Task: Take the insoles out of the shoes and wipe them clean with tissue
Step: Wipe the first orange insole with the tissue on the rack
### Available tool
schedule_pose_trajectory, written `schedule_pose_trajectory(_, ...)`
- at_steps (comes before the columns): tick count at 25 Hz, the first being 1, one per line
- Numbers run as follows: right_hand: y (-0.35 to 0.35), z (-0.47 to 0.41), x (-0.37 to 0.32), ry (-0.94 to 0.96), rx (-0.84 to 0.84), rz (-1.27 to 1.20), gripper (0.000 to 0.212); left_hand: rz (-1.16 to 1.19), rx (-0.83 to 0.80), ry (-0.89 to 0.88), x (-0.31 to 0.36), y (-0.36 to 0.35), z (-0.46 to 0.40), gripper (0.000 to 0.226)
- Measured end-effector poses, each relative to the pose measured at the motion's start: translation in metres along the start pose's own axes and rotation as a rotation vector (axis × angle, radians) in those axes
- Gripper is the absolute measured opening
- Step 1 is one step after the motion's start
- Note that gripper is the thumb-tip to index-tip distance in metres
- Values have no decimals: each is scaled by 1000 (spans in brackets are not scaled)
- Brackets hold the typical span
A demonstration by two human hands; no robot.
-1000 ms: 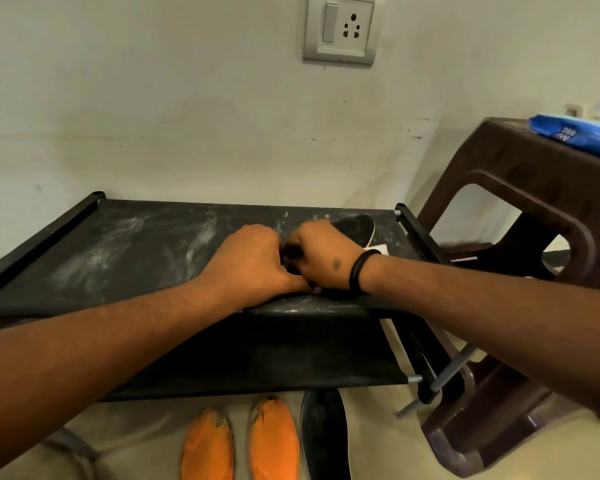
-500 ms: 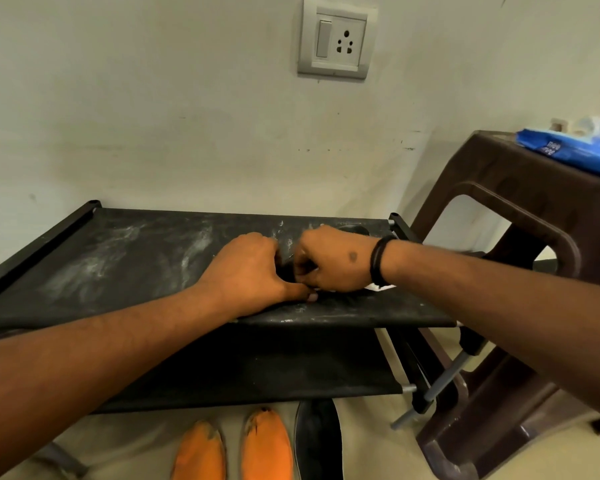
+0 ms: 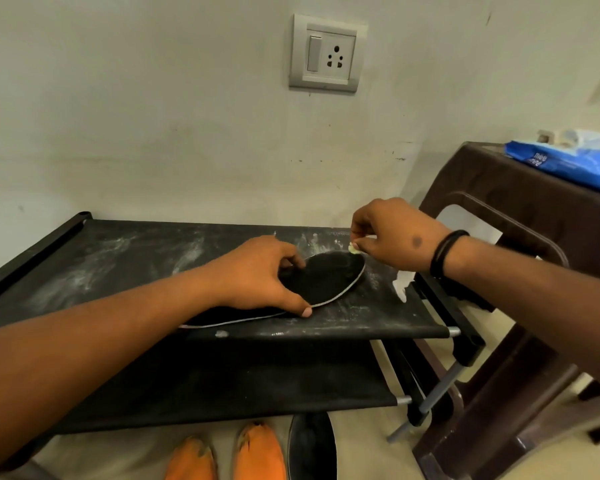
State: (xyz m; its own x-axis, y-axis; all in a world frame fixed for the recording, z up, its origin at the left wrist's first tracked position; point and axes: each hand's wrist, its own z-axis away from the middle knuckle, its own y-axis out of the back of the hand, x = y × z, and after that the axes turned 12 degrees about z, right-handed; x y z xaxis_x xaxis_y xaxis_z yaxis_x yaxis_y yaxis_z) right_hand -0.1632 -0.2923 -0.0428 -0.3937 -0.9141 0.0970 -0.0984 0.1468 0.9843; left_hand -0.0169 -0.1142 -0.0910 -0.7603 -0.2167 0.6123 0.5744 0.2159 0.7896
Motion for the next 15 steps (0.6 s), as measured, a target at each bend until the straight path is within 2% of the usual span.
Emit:
schedule_pose_trajectory(3,4,12,5,21,-11,-67,9,65,33,30,-7,2,5,67)
schedule_pose_trajectory(8,-26,27,-29,194,-111,-103,9,-65,122,13,-12,-26,7,75)
schedule_pose_trajectory(13,-42,15,-9,-5,-71,126,14,-23,149,6,-11,-25,10,75)
schedule_pose_trajectory(15,-45,19,-19,25,-50,97,14,-28,157,7,-12,-26,11,77)
